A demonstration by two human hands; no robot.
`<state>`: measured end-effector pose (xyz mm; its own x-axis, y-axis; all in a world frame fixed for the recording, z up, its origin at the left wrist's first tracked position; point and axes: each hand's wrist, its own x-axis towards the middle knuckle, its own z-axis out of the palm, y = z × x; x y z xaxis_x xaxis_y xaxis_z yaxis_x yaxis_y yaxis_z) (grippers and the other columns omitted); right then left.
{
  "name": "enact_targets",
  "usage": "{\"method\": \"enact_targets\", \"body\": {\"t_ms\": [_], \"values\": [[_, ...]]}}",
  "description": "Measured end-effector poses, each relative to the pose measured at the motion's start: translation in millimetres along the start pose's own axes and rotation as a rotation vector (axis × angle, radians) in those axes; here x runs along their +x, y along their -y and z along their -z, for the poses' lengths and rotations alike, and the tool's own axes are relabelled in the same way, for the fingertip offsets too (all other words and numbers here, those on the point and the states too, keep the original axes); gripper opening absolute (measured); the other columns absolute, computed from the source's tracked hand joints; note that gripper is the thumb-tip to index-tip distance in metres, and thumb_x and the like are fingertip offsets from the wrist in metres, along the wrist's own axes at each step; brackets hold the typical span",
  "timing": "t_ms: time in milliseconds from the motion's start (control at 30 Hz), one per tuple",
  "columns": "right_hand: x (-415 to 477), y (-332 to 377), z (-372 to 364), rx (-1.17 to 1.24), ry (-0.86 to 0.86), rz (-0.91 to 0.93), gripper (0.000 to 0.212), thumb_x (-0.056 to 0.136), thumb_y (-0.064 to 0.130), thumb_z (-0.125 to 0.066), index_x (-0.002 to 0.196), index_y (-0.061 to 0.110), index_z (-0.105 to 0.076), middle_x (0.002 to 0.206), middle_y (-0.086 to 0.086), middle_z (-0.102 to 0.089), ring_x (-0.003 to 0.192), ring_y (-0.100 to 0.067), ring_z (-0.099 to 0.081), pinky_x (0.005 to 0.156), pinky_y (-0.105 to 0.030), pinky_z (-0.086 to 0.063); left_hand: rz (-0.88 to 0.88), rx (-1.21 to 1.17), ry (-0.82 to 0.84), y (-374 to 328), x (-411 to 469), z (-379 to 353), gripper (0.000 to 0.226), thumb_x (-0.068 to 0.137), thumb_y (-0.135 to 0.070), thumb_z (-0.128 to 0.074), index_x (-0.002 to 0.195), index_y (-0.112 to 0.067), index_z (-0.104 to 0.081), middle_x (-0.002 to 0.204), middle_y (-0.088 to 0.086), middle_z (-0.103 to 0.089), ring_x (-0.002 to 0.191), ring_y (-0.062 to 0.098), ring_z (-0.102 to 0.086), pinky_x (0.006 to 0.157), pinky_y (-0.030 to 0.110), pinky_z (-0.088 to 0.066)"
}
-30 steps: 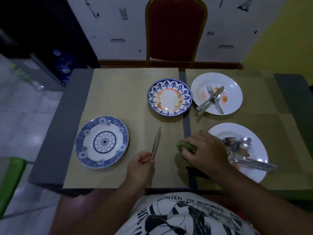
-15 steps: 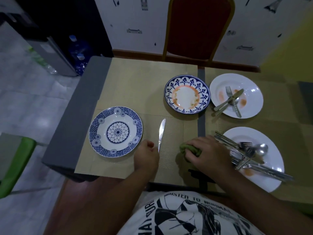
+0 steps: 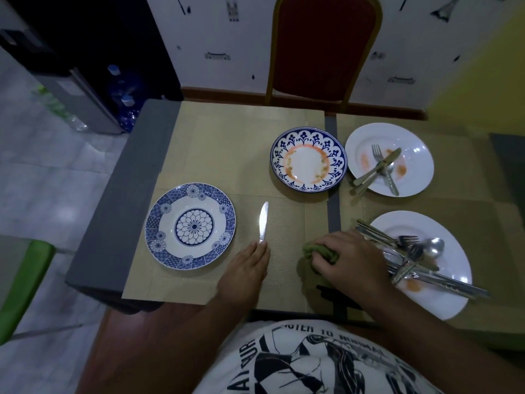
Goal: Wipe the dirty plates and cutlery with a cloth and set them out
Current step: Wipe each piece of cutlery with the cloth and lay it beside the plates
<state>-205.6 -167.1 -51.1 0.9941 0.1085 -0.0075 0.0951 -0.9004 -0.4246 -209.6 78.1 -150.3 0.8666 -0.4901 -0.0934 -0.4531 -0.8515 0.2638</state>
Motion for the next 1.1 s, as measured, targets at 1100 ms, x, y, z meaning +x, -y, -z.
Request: {"method": "enact_targets", "body": {"t_ms": [1100], "values": [[-112, -161, 71, -0.009, -0.29, -0.609, 0.015, 0.073, 0.038, -0.061, 0.083, 0.032, -0.071, 0.082, 0.013, -0.068, 0.085, -0.014, -0.058, 0.061, -0.027, -0.047, -0.058, -0.231, 0.142, -229, 119, 11, 0.033, 0.086, -0.047, -0.056, 0.088, -0.02, -0.075, 0.092, 0.003, -0.065, 0.088, 0.022, -0.06, 0.076, 0.035, -0.051]]}}
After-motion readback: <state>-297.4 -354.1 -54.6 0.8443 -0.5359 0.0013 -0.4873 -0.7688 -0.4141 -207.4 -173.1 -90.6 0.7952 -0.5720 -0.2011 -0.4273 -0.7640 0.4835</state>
